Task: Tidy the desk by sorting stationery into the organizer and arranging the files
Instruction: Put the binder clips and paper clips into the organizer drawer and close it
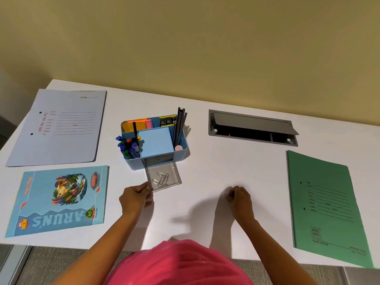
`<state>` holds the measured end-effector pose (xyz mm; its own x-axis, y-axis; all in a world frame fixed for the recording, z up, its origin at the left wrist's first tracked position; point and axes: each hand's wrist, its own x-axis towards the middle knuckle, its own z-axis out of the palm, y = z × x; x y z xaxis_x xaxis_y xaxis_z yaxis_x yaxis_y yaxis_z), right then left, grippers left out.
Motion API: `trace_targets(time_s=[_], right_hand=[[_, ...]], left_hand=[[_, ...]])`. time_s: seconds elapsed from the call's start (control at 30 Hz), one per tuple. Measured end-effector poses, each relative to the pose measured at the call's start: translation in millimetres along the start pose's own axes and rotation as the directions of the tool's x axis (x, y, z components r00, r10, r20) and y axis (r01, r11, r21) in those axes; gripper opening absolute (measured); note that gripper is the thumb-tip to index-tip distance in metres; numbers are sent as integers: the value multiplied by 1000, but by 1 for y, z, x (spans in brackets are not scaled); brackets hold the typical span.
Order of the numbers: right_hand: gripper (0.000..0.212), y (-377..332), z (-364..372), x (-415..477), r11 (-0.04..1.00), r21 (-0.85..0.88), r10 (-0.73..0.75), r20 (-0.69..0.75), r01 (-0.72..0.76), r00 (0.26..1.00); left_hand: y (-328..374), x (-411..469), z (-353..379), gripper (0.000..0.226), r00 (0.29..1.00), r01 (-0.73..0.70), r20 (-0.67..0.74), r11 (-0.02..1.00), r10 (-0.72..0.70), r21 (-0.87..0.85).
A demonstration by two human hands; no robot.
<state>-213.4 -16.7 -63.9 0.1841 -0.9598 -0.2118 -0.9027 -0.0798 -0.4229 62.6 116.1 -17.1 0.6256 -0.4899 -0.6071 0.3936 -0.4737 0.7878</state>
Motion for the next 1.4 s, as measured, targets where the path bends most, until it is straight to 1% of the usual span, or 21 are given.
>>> trace_targets(time_s=[0.1,0.17,0.23,0.27,0.33,0.43,0.57,0.67,0.77,0.87,0.93,1.0,1.07,1.13,1.2,1.27,1.4], right_hand=[[24,-5,1,5,998,57,7,40,-10,999],[25,-18,0,3,983,185,-13,33,6,999],[26,-45,0,-2,930,364,-53,16,44,998],[24,-60,0,-4,902,426,-85,11,73,996],[19,-90,5,-8,865,475,-181,-6,162,984],[15,-129,15,-10,845,482,-284,34,234,958],[12,-165,21,-9,860,429,-349,100,276,932],[2,-175,27,-6,870,390,-365,95,303,926],[3,-174,26,-5,888,342,-346,54,308,937],[6,-165,26,-7,903,346,-262,-28,255,965],[11,-155,30,-9,917,365,-153,-51,161,987],[15,-145,37,-12,927,370,-62,8,55,998],[17,-140,44,-14,923,378,21,145,-75,989],[18,-141,47,-15,885,419,93,266,-202,959],[20,-146,47,-16,825,485,133,334,-291,933],[20,-152,45,-15,784,526,146,358,-328,922],[21,-159,44,-10,767,560,134,337,-313,932]], left_hand=[[1,0,0,14,1000,-2,-16,1000,2,5],[0,1,-1,14,1000,3,-27,1000,-2,17],[-1,2,-2,16,999,8,-39,999,-6,36],[-2,2,-2,17,999,7,-43,999,-5,50],[-4,4,-3,18,999,7,-51,997,-3,74],[-2,4,-4,18,999,6,-47,996,-2,86],[-3,4,-4,18,998,7,-57,996,-2,86],[-6,5,-2,21,997,6,-78,994,3,112],[-8,7,-2,23,997,-10,-77,990,21,138],[-9,8,-2,23,996,-9,-85,990,21,143],[-8,7,-1,22,995,22,-98,992,-9,126],[-4,5,1,27,993,82,-97,993,-73,91],[0,1,4,34,985,162,-59,986,-160,30],[1,0,7,37,977,214,-12,977,-214,-25],[2,1,9,38,977,215,5,976,-215,-40],[5,2,8,37,981,193,-1,979,-193,-59],[13,6,8,40,986,164,-14,981,-166,-100]])
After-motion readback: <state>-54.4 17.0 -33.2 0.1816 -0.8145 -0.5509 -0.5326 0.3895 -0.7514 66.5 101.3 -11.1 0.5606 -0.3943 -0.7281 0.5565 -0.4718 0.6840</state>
